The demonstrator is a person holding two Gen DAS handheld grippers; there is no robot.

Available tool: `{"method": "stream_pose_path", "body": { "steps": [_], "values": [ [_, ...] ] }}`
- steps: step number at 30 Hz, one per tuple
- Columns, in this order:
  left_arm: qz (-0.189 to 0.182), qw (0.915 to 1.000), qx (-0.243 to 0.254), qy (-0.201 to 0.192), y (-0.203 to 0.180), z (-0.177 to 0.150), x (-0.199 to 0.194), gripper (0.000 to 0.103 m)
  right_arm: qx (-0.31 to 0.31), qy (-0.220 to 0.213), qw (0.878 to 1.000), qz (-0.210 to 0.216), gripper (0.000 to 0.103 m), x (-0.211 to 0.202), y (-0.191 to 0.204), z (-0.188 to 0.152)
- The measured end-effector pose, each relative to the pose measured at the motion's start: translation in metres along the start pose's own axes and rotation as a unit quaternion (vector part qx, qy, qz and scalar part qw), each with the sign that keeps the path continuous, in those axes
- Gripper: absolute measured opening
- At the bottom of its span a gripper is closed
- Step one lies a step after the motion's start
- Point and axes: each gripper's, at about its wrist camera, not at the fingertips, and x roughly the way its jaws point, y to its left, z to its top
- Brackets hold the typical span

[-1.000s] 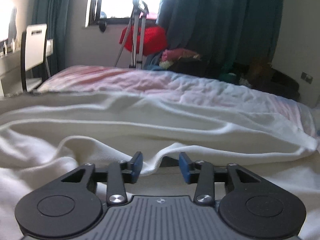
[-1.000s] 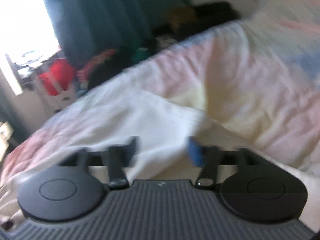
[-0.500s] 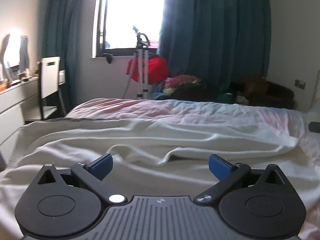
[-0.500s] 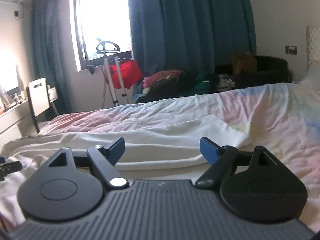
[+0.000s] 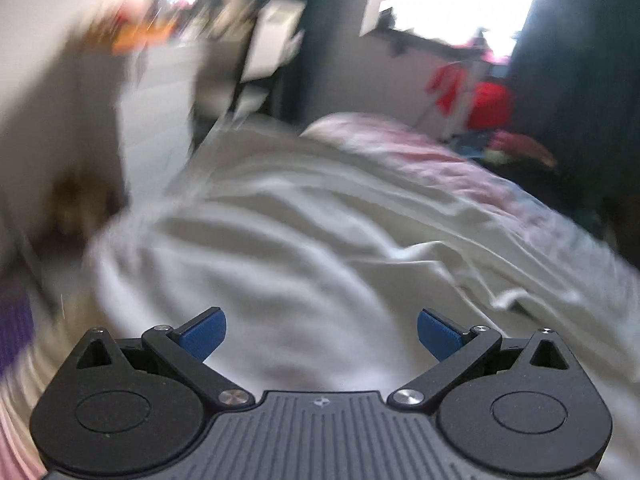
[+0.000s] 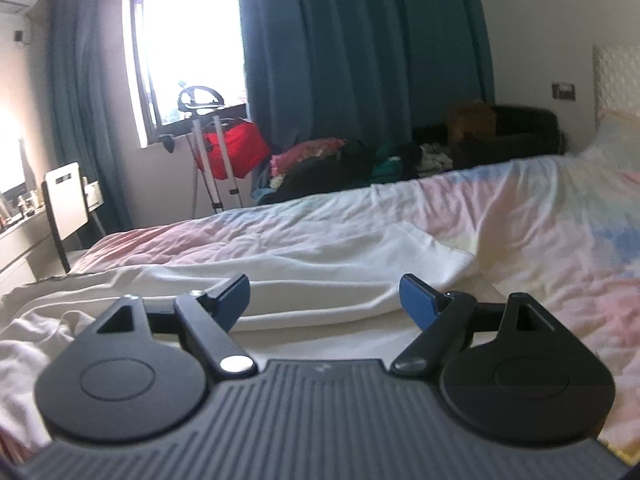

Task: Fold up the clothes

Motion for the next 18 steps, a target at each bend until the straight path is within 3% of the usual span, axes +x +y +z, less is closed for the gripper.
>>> {"method": "stream_pose_path", "body": {
  "steps": [2, 4, 9, 14, 18],
  "values": [
    [-0.013, 0.9945, -0.083, 0.062, 0.028, 0.008, 0.013, 0.102, 0.011, 0.013, 1.0, -0.009, 0.083, 0.003, -0.006, 0.0],
    [-0.025, 0.9821, -0.163, 0.091, 0.06, 0.011, 0.016, 0.1, 0.03, 0.032, 0.999, -0.019, 0.083, 0.007, -0.014, -0.001],
    [0.001, 0.9617, -0.257, 0.095, 0.106, 0.007, 0.018, 0.1, 0.086, 0.039, 0.995, -0.017, 0.083, 0.007, -0.036, 0.0],
    [0.026, 0.9324, -0.347, 0.097, 0.152, 0.004, 0.019, 0.1, 0.13, 0.038, 0.99, -0.037, 0.083, 0.008, -0.064, 0.002],
    [0.012, 0.9175, -0.383, 0.108, 0.164, -0.002, 0.037, 0.098, 0.22, 0.024, 0.971, -0.087, 0.083, 0.001, -0.112, -0.002]
  ]
}}
